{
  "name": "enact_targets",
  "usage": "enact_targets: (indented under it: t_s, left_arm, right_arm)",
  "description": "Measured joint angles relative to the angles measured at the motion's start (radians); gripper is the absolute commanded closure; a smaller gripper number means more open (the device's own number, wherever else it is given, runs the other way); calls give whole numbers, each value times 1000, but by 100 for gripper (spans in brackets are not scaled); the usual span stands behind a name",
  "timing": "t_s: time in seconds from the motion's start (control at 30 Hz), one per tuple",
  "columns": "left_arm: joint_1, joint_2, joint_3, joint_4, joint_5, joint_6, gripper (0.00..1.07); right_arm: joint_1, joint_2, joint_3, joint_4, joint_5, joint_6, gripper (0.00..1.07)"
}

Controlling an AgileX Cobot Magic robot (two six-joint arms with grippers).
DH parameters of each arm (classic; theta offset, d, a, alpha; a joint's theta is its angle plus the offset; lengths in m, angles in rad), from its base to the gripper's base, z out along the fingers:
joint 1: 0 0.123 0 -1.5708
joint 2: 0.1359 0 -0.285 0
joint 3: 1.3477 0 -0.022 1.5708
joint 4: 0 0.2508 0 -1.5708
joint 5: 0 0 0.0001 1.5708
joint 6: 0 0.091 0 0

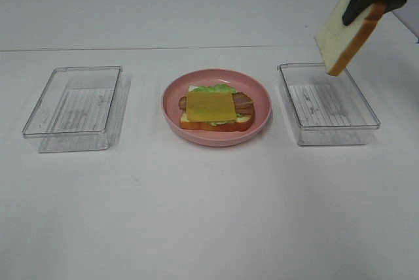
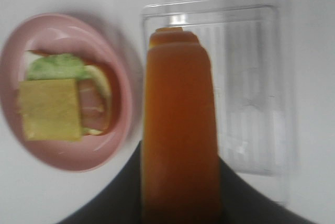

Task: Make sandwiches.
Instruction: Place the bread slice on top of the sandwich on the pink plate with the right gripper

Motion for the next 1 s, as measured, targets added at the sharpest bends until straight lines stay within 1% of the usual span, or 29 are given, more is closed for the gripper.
enact_targets:
  t_s: [0.03,0.07,0.1,0.13,0.17,0.2,0.23,0.27,0.3,0.33,0.37,0.43,0.5,0.53,0.57,0.6,0.63,0.67,0.7,0.77,0.8,0.83,0.87,0.9,1.0]
  left_arm:
    - [0,0,0,0,0,0,9]
    - [0,0,0,0,0,0,9]
    - [0,0,0,0,0,0,9]
    - [0,0,0,0,0,0,9]
    - [0,0,0,0,0,0,9]
    - [0,0,0,0,0,0,9]
    - [0,0,0,0,0,0,9]
    - [0,0,0,0,0,0,9]
    - [0,0,0,0,0,0,9]
    - [0,0,0,0,0,0,9]
    - [0,0,0,0,0,0,9]
    - [0,0,0,0,0,0,9]
    - [0,0,0,-1,0,0,9]
    - [0,0,0,-1,0,0,9]
    - [0,0,0,-1,0,0,9]
    - [0,0,0,-2,0,0,9]
    - [0,0,0,-2,0,0,9]
    - [0,0,0,-2,0,0,9]
    - [0,0,0,-3,0,0,9]
    - [0,0,0,-4,0,0,9]
    - [0,0,0,-4,0,0,9]
    - [0,0,0,-4,0,0,9]
    - [0,0,0,-4,0,0,9]
    - [0,0,0,-4,0,0,9]
    - [0,0,0,-4,0,0,9]
  right_arm:
    - [0,0,0,0,0,0,107]
    - [0,-1,12,110,0,-46,107]
    - [0,-1,12,110,0,-46,107]
    - [0,-1,27,181,0,-76,107]
    - [1,-2,70,333,1,-144,107]
    - [1,-2,70,333,1,-144,107]
    - [5,-7,122,463,1,-210,107]
    - [11,-9,153,532,1,-247,107]
    - [11,-9,153,532,1,-247,107]
    - [28,-12,206,639,-7,-309,107]
    - [28,-12,206,639,-7,-309,107]
    - [64,-12,280,732,-42,-377,107]
    - [76,-12,295,741,-57,-389,107]
    - [110,-12,327,748,-98,-400,107]
    - [110,-12,327,748,-98,-400,107]
    - [143,-12,344,746,-139,-405,107]
    - [162,-11,350,741,-166,-406,107]
    - [162,-11,350,741,-166,-406,107]
    - [199,-7,354,738,-219,-412,107]
    - [212,-5,354,742,-244,-413,107]
    - [237,1,354,754,-300,-413,107]
    - [237,1,354,754,-300,-413,107]
    - [247,7,357,759,-363,-407,107]
    - [248,13,357,762,-386,-402,107]
    - [248,24,357,766,-409,-393,107]
